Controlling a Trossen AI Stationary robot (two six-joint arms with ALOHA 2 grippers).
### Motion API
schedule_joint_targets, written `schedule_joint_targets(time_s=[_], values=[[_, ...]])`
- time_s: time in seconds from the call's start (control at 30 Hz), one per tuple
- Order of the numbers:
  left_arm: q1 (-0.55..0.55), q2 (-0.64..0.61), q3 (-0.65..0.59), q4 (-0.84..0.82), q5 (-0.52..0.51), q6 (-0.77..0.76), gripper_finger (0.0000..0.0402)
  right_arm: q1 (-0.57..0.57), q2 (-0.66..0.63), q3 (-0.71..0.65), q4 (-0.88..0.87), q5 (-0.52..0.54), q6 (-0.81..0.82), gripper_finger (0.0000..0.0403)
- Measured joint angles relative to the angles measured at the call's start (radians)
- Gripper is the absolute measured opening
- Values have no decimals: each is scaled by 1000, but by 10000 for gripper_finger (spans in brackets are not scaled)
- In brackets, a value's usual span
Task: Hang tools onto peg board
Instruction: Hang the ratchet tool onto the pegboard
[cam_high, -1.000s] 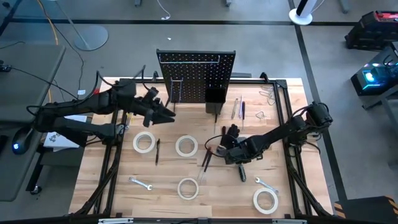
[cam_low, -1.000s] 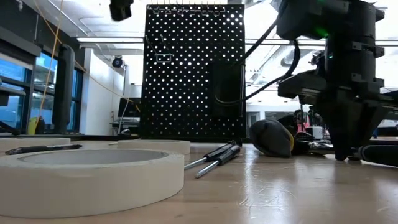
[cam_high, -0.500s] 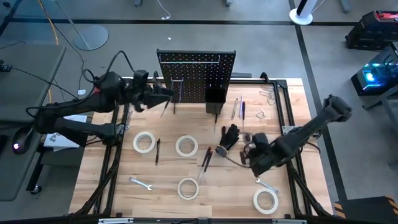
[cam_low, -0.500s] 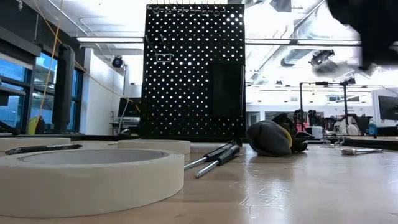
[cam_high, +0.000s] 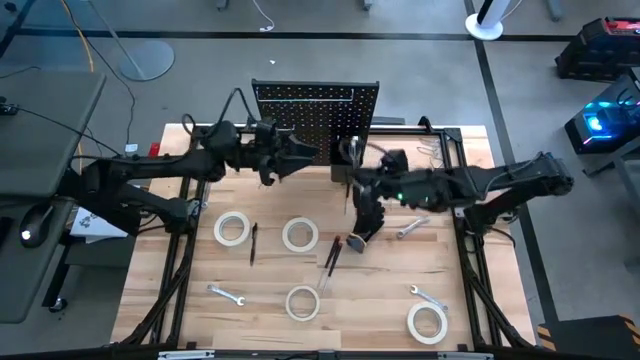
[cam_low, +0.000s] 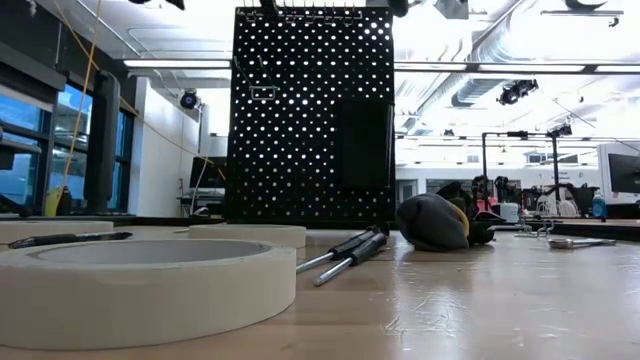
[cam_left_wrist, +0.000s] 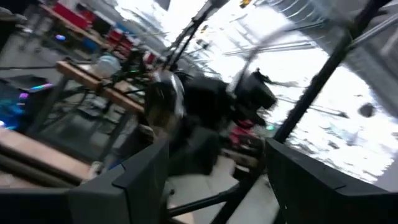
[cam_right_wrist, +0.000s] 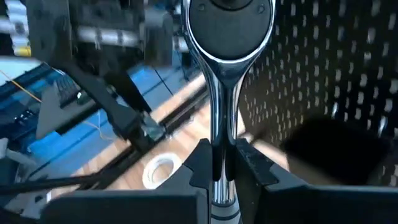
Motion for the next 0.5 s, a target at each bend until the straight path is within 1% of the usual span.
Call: schedule_joint_targets(time_s=[0.1,0.23,0.37,0.5], values=[[-17,23,0,52,24,4,253,-37,-2,6,121,-54,-112,25],[-38,53,0,108,25,77,253,-87,17,8,296,-217,-211,25],[-39,83,1,107,-7,110,253,-123,60,7,359,-350,-230,25],[-34,93,1,110,-58,107,253,-150,80,6,378,-445,-208,25]])
